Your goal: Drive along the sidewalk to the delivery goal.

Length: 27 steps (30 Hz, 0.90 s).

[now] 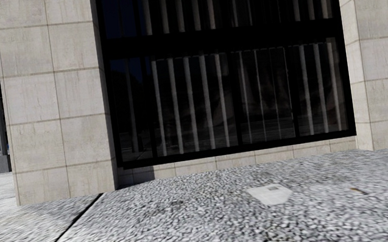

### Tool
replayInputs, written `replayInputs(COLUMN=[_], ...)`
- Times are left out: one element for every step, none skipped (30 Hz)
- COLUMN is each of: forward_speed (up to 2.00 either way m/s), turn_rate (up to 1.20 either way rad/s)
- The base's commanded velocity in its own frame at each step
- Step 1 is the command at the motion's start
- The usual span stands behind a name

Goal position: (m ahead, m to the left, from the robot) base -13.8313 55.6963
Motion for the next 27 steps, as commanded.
replayInputs(forward_speed=[0.0, 0.0, 0.0, 0.0, 0.0, 0.0, 0.0, 0.0, 0.0, 0.0, 0.0, 0.0, 0.0, 0.0, 0.0, 0.0, 0.0, 0.0, 0.0, 0.0, 0.0, 0.0, 0.0, 0.0, 0.0, 0.0, 0.0], turn_rate=[0.0, 0.0, 0.0, 0.0, 0.0, 0.0, 0.0, 0.0, 0.0, 0.0, 0.0, 0.0, 0.0, 0.0, 0.0, 0.0, 0.0, 0.0, 0.0, 0.0, 0.0, 0.0, 0.0, 0.0, 0.0, 0.0, 0.0])
